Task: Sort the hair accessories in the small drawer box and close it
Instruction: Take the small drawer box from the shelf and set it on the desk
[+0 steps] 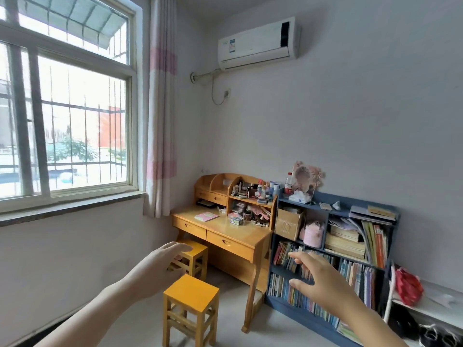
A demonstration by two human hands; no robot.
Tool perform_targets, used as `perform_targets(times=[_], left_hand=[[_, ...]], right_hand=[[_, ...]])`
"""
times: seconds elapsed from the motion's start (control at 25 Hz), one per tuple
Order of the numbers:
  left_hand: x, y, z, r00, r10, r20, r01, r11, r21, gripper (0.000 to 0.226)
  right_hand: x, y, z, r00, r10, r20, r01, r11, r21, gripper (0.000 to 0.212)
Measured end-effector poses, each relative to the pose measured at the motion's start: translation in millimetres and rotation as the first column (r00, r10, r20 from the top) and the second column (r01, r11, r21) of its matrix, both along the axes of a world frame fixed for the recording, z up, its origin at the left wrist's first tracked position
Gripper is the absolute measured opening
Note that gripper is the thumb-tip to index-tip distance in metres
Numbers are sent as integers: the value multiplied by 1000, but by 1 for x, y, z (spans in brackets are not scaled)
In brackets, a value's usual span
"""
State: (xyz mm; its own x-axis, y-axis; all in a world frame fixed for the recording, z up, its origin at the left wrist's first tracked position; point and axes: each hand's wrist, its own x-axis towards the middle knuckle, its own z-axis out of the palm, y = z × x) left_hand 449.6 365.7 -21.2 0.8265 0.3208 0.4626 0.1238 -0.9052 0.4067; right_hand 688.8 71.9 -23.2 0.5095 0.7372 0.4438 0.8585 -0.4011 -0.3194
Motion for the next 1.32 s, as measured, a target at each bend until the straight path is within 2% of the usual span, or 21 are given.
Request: perform_targets(times=[0.44,0.84,1.32], left_hand=[[131,101,-17,999,7,-40,-9,999,-46,48],[282,187,-21,998,67,-12,-68,993,-101,50],[412,320,-19,997,52,-58,-58,993,-106,48]], right_hand=[[126,104,-14,1000,7,-23,-8,999,-44,51],[290,203,-8,996,56,-76,-60,997,-50,51],[417,320,-18,993,46,-110,-53,997,-62,50]])
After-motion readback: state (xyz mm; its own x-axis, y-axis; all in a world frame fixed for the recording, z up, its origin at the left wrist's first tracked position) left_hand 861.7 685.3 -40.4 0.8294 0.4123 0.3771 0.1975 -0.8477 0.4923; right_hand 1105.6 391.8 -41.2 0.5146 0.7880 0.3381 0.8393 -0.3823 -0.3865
